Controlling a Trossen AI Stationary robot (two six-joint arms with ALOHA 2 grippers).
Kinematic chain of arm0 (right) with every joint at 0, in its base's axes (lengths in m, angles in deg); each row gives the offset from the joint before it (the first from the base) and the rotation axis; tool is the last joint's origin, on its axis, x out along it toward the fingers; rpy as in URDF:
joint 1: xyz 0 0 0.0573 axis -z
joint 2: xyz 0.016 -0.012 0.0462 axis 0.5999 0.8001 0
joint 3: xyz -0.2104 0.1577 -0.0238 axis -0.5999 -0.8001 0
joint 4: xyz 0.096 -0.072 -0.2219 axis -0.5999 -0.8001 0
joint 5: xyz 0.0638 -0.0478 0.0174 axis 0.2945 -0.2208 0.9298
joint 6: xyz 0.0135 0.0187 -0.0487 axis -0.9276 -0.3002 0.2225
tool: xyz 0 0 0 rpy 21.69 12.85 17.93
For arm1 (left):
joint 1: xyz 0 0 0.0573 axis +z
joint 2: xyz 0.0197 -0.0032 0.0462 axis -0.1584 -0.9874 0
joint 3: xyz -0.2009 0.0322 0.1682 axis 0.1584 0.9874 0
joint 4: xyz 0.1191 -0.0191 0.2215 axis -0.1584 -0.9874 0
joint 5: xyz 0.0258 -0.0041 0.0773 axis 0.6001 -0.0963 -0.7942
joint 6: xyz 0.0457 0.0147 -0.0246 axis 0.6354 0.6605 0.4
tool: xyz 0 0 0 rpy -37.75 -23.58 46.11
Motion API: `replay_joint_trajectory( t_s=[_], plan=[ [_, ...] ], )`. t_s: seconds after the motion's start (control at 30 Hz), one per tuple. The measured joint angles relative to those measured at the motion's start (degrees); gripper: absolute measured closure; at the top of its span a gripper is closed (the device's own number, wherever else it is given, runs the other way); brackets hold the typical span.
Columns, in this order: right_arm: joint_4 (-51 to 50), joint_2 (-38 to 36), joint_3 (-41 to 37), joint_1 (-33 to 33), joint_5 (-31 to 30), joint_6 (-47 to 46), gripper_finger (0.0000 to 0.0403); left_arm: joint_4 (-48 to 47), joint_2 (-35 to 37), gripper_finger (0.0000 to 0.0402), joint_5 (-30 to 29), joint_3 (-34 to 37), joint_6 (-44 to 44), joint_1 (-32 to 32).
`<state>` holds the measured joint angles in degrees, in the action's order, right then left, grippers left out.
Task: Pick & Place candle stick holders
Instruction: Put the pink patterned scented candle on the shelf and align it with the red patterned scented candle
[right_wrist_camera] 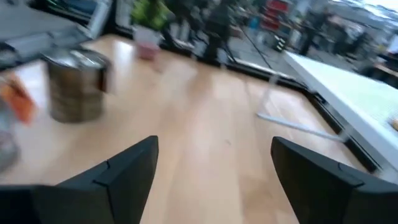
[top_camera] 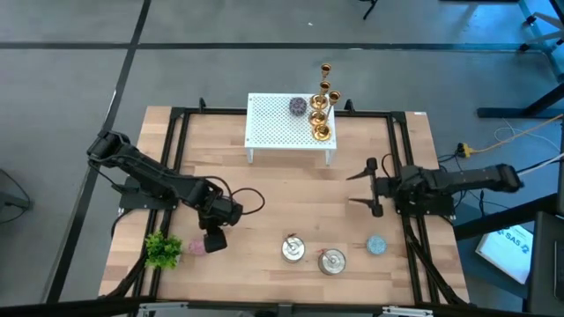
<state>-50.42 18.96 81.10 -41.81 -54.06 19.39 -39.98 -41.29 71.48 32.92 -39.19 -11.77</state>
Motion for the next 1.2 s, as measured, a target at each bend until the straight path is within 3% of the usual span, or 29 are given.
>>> replay_joint_trajectory(
  t_s=[0.3,0.57,0.83,0.97,1.2],
  plan=[
    [-2.94,-1.48,0.00,8.08,1.30,1.13,0.0087,-4.00,0.00,0.0254,2.39,0.00,1.49,-0.02],
    [-2.94,-0.67,0.00,8.74,1.32,-0.80,0.0087,-4.00,0.00,0.0256,2.39,0.00,4.07,-0.02],
    [-2.94,-0.65,0.00,8.74,1.32,-0.83,0.0087,-3.93,0.00,0.0251,2.56,0.00,0.80,-1.59],
    [-2.92,-0.65,0.00,8.74,1.32,-0.83,0.0087,-3.37,0.00,0.0229,1.76,0.00,0.20,-3.12],
    [-2.92,-0.65,0.00,8.74,1.37,-0.83,0.0087,-3.37,0.00,0.0155,-5.33,0.00,-3.37,-6.66]
  ],
)
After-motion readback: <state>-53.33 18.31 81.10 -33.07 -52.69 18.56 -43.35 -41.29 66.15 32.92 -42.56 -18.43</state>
